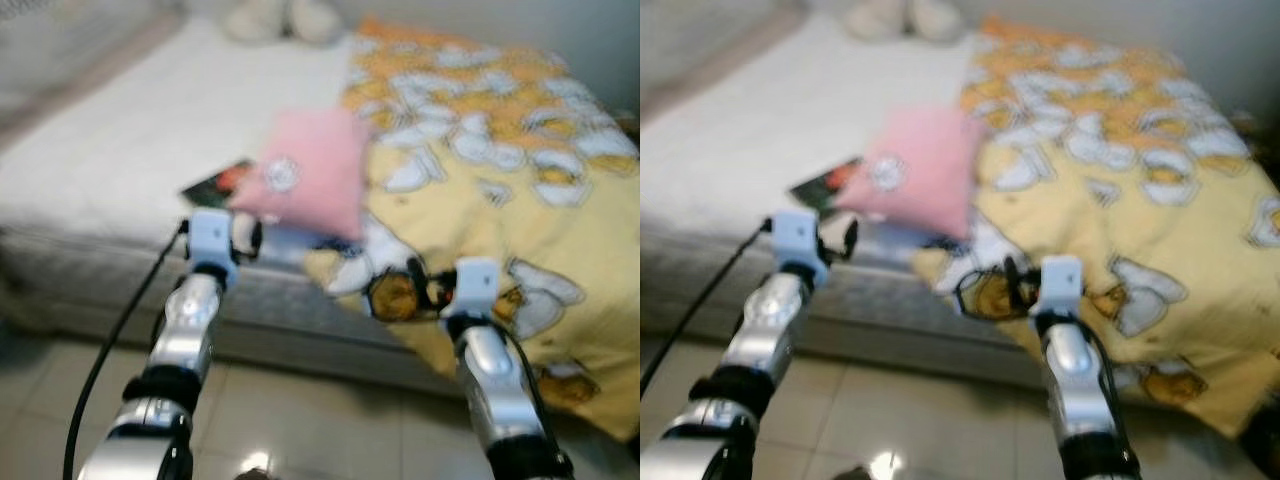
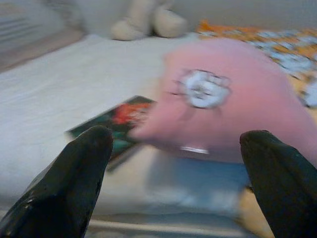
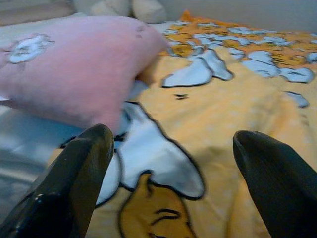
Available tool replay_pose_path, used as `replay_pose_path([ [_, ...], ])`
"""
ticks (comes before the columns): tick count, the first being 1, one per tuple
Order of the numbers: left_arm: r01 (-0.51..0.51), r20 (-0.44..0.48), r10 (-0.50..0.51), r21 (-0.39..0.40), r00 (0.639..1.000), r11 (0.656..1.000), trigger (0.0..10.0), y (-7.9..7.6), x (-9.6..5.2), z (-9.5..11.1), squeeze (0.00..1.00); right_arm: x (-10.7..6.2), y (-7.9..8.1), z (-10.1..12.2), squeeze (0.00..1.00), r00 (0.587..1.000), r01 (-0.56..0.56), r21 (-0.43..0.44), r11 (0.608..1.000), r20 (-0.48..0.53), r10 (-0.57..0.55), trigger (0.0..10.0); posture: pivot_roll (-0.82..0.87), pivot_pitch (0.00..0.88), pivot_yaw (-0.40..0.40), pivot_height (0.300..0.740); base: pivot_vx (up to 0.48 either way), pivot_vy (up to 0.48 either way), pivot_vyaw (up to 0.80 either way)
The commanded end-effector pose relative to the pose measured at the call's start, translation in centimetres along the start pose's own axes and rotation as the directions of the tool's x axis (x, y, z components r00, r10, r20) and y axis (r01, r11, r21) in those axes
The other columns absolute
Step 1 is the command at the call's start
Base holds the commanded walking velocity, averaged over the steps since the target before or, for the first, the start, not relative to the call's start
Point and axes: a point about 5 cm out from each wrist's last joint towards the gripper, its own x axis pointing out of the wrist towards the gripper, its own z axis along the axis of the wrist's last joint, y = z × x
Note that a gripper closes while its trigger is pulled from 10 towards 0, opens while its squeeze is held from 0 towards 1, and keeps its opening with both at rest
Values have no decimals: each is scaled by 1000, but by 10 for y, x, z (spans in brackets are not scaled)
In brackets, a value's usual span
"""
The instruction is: Clean up the room
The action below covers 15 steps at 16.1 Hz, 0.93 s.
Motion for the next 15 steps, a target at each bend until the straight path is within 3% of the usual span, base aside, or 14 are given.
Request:
replay_pose_path([
  [1,18,14,-18,-22,1000,1000,10000,-11,2,4,0,-2,-14,2,0,999,42,-14,999,16,-42,10000,22,0,9,740,480,0,0],
  [12,-57,37,59,-64,998,996,10000,-3,10,13,0,2,-16,7,0,999,38,-30,999,23,-37,10000,15,0,4,740,473,0,0],
  [15,-71,72,76,-63,994,995,10000,1,12,22,0,6,-16,18,0,997,42,-29,999,65,-40,10000,20,0,2,740,459,0,0],
])
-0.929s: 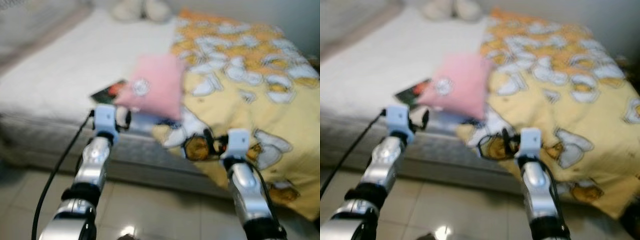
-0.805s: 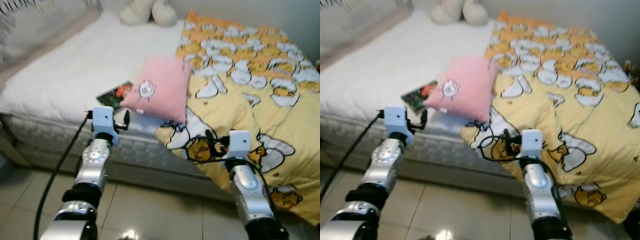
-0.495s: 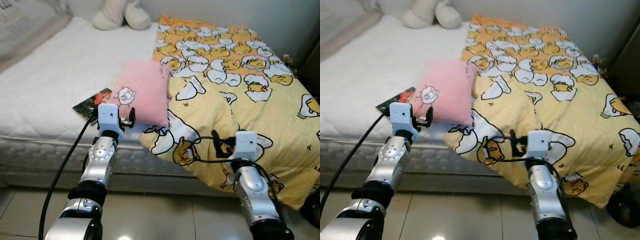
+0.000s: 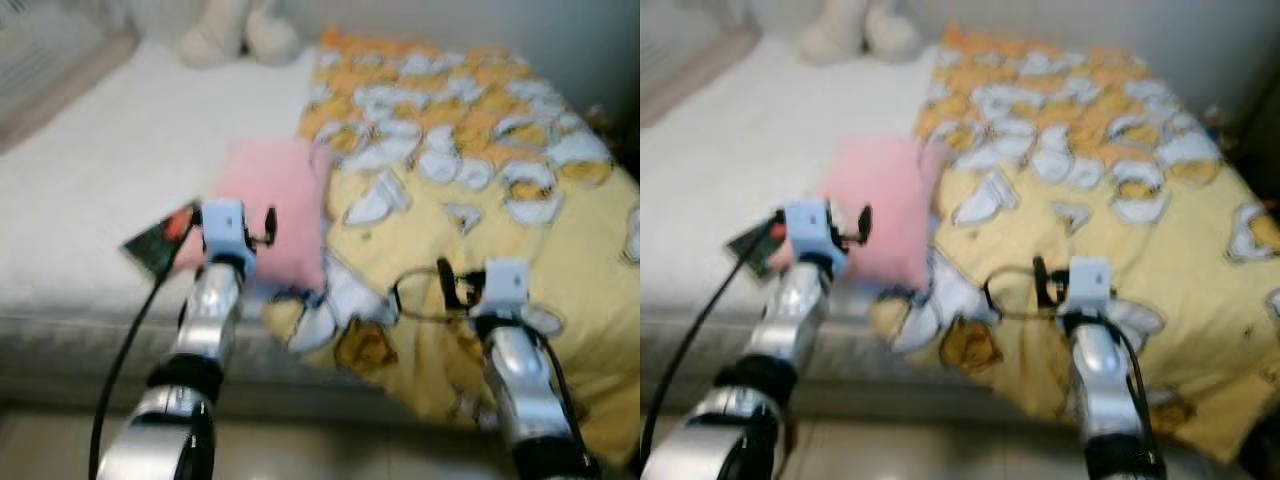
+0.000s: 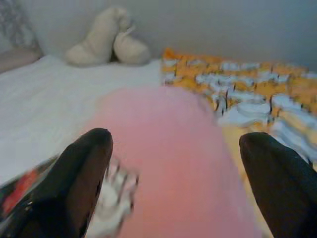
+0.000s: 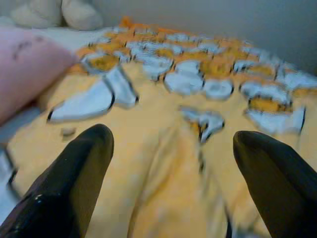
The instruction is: Clean up the room
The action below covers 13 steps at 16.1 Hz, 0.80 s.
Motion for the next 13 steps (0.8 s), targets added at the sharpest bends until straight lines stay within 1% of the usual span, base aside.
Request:
replay_pose_path([
  [1,-55,15,55,9,998,998,10000,17,1,4,0,8,10,18,0,997,-29,13,1000,72,28,10000,21,0,1,740,458,0,0],
  [2,-54,14,54,9,998,998,10000,17,0,4,0,12,11,26,0,995,-35,19,999,96,33,10000,20,0,2,740,458,0,0],
  [3,-58,16,57,8,998,998,10000,19,1,5,0,19,12,44,0,988,-44,29,999,148,40,10000,20,0,2,740,461,0,0],
  [4,-68,25,67,6,997,998,10000,22,4,9,0,24,9,51,0,987,-39,53,998,159,30,10000,24,0,0,740,458,0,0],
  [5,-74,32,74,15,997,997,10000,24,6,13,0,27,7,54,0,987,-34,72,997,157,22,10000,26,0,-1,740,458,0,0],
  [6,-99,43,97,55,994,994,10000,31,13,24,0,34,4,57,0,991,-29,145,989,130,10,10000,31,0,-4,740,458,0,0],
  [7,-147,34,145,81,989,986,10000,45,23,38,0,41,5,59,0,995,-42,228,973,93,21,10000,35,0,-7,740,0,0,0],
  [8,-171,55,166,96,985,981,10000,58,30,55,0,47,4,65,0,995,-51,243,969,94,29,10000,43,0,-12,740,0,0,0],
  [9,-178,87,168,131,982,975,10000,71,34,72,0,49,5,73,0,991,-77,187,979,125,54,10000,51,0,-14,740,0,0,0],
  [10,-158,108,143,146,984,977,10000,76,34,78,0,48,5,74,0,989,-88,148,985,127,70,10000,51,0,-13,740,0,0,0],
  [11,-125,86,115,114,990,986,10000,74,33,71,0,44,5,68,0,991,-89,114,990,113,76,10000,48,0,-13,740,0,480,0],
  [12,-113,69,105,124,992,986,10000,71,31,65,0,40,5,62,0,992,-89,104,991,99,79,10000,44,0,-11,740,0,480,0],
  [13,-99,49,94,121,994,988,10000,66,31,59,0,36,6,54,0,994,-81,125,989,77,72,10000,41,0,-11,740,0,480,0],
])
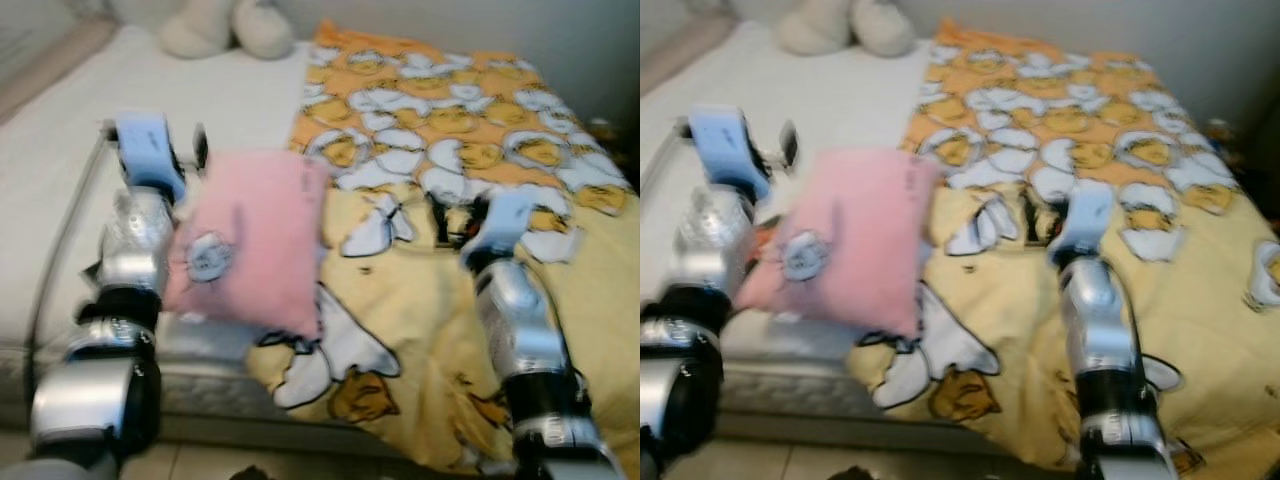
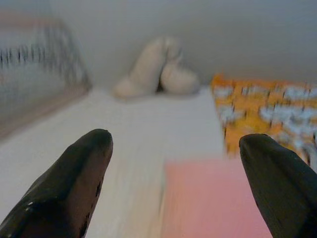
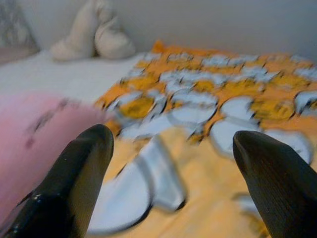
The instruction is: Clean up the room
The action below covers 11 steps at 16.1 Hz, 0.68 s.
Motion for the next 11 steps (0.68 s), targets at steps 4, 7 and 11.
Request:
replay_pose_path([
  [4,54,-44,-54,12,998,998,10000,-11,0,-7,0,-10,4,-12,0,1000,0,3,1000,-30,0,10000,23,0,3,740,0,480,0],
  [7,99,-75,-98,12,992,995,10000,-20,5,-4,0,-12,-9,-17,0,996,67,71,995,-59,-62,10000,11,0,13,740,0,0,0],
  [11,180,-24,-179,45,984,983,10000,-37,7,6,0,-15,-26,-3,0,992,129,-16,991,5,-129,10000,-4,0,15,740,0,0,0],
])
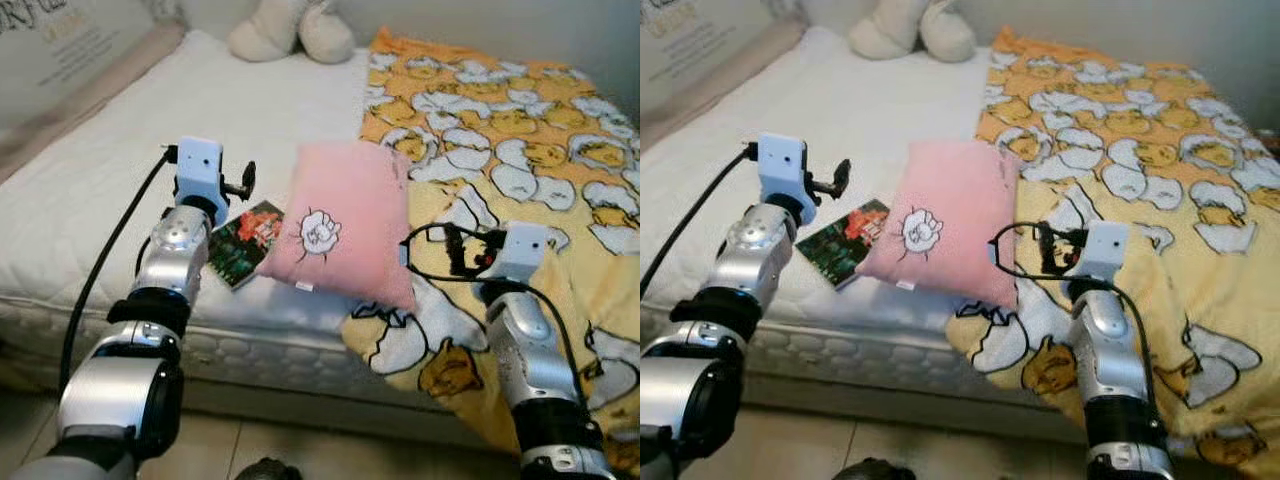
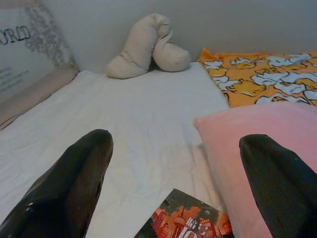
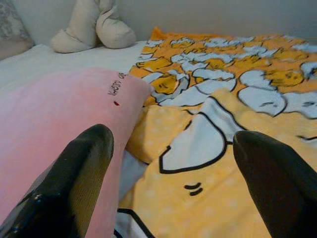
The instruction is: Clean up the room
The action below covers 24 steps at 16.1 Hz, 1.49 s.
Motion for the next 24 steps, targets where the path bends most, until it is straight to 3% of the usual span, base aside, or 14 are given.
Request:
replay_pose_path([
  [1,23,44,-22,-44,999,999,10000,-8,0,4,0,-6,-6,16,0,995,44,-128,991,97,-32,10000,-4,0,12,740,0,-439,0],
  [3,42,45,-39,-81,998,996,10000,-18,-6,-5,0,-20,-8,14,0,991,91,-235,968,121,-64,10000,-8,0,7,740,0,-429,0],
  [4,30,33,-27,-104,999,994,10000,-21,-8,-11,0,-27,-8,5,0,995,73,-254,964,87,-52,10000,-8,0,4,740,251,-405,0],
  [6,3,28,0,-137,1000,991,10000,-23,-10,-15,0,-28,-8,-4,0,998,55,-225,973,47,-45,10000,-12,0,1,740,315,-358,0],
  [11,-8,31,13,-157,999,988,10000,-30,-12,-17,0,-22,-4,3,0,998,45,-206,977,57,-34,10000,-13,0,-4,740,381,-288,0],
  [14,-101,-6,102,-222,995,970,10000,-18,-12,-20,0,-17,-2,3,0,999,8,-178,984,38,-2,10000,-9,0,-9,740,417,-91,0],
  [16,-120,-13,119,-146,993,982,10000,-14,-13,-23,0,-16,1,4,0,999,-11,-175,984,34,17,10000,-6,0,-11,740,141,195,0],
  [21,-94,10,95,-75,995,993,10000,-17,-14,-21,0,-17,6,-3,0,1000,-14,-160,987,3,14,10000,-3,0,-13,740,0,0,501],
  [24,-40,44,43,-84,998,996,10000,-22,-12,-15,0,-19,5,-4,0,1000,-11,-152,988,4,11,10000,-9,0,-8,740,265,0,0],
])
